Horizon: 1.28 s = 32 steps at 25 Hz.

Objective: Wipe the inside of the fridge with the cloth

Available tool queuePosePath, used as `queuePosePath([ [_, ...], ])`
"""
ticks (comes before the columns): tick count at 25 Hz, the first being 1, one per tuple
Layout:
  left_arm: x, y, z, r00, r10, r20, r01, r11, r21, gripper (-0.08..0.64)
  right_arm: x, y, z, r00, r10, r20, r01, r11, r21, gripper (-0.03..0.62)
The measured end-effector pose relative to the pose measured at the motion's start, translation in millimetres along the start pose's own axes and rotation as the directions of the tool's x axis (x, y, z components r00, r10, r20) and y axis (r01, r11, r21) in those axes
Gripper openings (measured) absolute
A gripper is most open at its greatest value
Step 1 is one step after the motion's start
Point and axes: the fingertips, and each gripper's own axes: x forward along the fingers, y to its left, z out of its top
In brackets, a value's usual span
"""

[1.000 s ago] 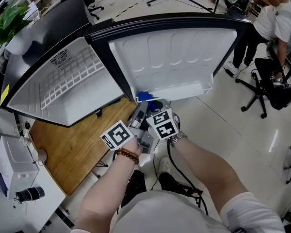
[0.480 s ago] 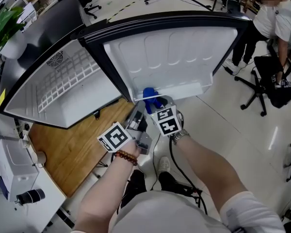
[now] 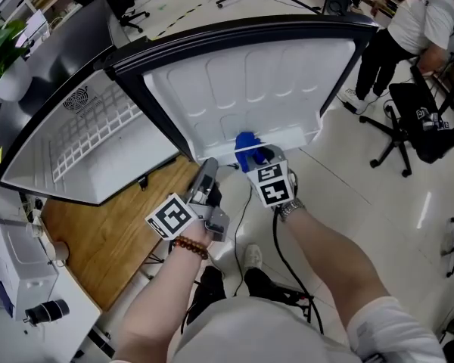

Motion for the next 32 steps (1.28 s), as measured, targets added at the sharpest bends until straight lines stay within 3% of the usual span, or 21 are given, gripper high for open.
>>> queuePosePath([
  [5,3,-3,-5,1.000,-0.019,0.009,0.019,0.999,-0.031,0.075,-11,-35,-6,0.999,-0.052,-0.007,0.052,0.999,0.007,0.075],
  [8,3,-1,-3,1.000,0.005,0.009,-0.005,1.000,-0.005,0.069,-17,-57,-10,0.996,-0.086,-0.011,0.086,0.996,0.017,0.075],
  [12,9,-9,-4,0.998,-0.050,0.036,0.052,0.997,-0.065,0.063,-25,-84,-15,0.991,-0.136,-0.018,0.136,0.990,0.031,0.075],
  [15,6,-4,-2,1.000,0.004,0.026,-0.003,1.000,-0.020,0.063,-31,-103,-20,0.984,-0.176,-0.026,0.177,0.983,0.049,0.075],
  [17,7,-8,-5,0.999,-0.018,0.042,0.021,0.996,-0.086,0.063,-35,-114,-22,0.979,-0.203,-0.034,0.205,0.977,0.056,0.075],
  [19,6,-4,-4,0.999,0.004,0.033,-0.003,0.999,-0.039,0.060,-38,-123,-24,0.972,-0.230,-0.047,0.233,0.971,0.058,0.075],
  [22,4,-1,0,0.999,0.029,0.028,-0.030,0.999,0.024,0.057,-42,-133,-26,0.961,-0.269,-0.066,0.273,0.960,0.066,0.075],
  [29,9,-9,-4,0.998,-0.039,0.058,0.044,0.996,-0.084,0.048,-54,-141,-28,0.947,-0.310,-0.079,0.316,0.945,0.083,0.074],
  [32,7,-7,0,0.998,-0.021,0.056,0.024,0.998,-0.054,0.046,-67,-134,-22,0.956,-0.290,-0.051,0.293,0.952,0.092,0.074],
])
